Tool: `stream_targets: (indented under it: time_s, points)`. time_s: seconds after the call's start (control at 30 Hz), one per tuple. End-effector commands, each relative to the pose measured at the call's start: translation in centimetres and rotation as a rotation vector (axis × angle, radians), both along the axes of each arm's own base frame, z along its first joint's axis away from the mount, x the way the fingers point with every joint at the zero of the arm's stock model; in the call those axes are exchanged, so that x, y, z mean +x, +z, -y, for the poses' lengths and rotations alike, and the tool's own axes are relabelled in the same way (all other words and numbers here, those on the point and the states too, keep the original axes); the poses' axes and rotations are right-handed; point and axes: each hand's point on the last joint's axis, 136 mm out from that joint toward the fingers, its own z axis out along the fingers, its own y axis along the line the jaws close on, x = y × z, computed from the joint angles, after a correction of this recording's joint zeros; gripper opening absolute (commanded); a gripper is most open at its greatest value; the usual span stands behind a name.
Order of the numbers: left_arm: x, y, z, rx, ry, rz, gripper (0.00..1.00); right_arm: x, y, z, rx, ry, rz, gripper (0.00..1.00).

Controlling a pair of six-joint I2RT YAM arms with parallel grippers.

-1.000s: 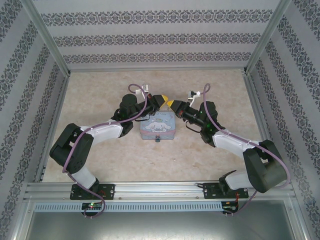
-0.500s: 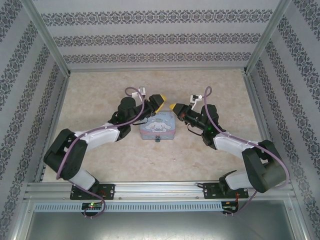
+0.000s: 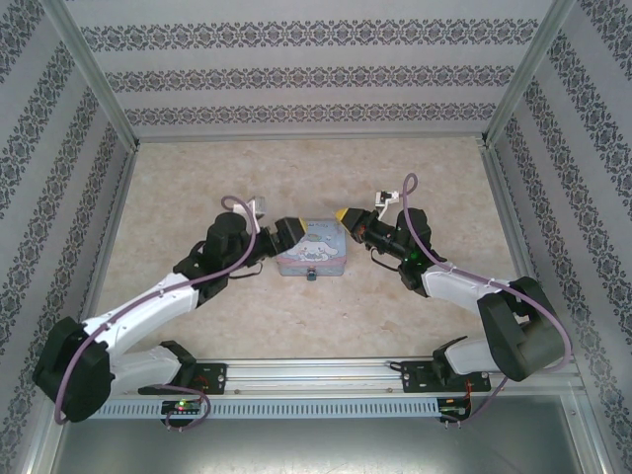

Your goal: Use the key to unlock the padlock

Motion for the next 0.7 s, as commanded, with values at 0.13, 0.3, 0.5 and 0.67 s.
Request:
stream_targets:
  time_s: [0.13,0.3,0.5,0.67]
  points:
    - [-5.3,-8.9,-0.8,0.240,-0.124,-0.084,0.82,1.2,-2.4,-0.4,-0.063,0.004,-0.046,0.00]
    - [-5.9,-11.1,0.4,0.285,-0.167,-0.059,0.76,1.6,-4.0,-1.4,-0.084,0.024,-0.095,0.00]
    - [-5.4,-13.0,2.6,0.348,-0.195,-0.039,0.66,1.8,-5.0,-2.0,-0.096,0.032,-0.121,0.00]
    - [-4.4,-13.4,3.5,0.398,-0.171,0.028,0.64,1.8,-5.9,-2.0,-0.102,0.030,-0.142,0.00]
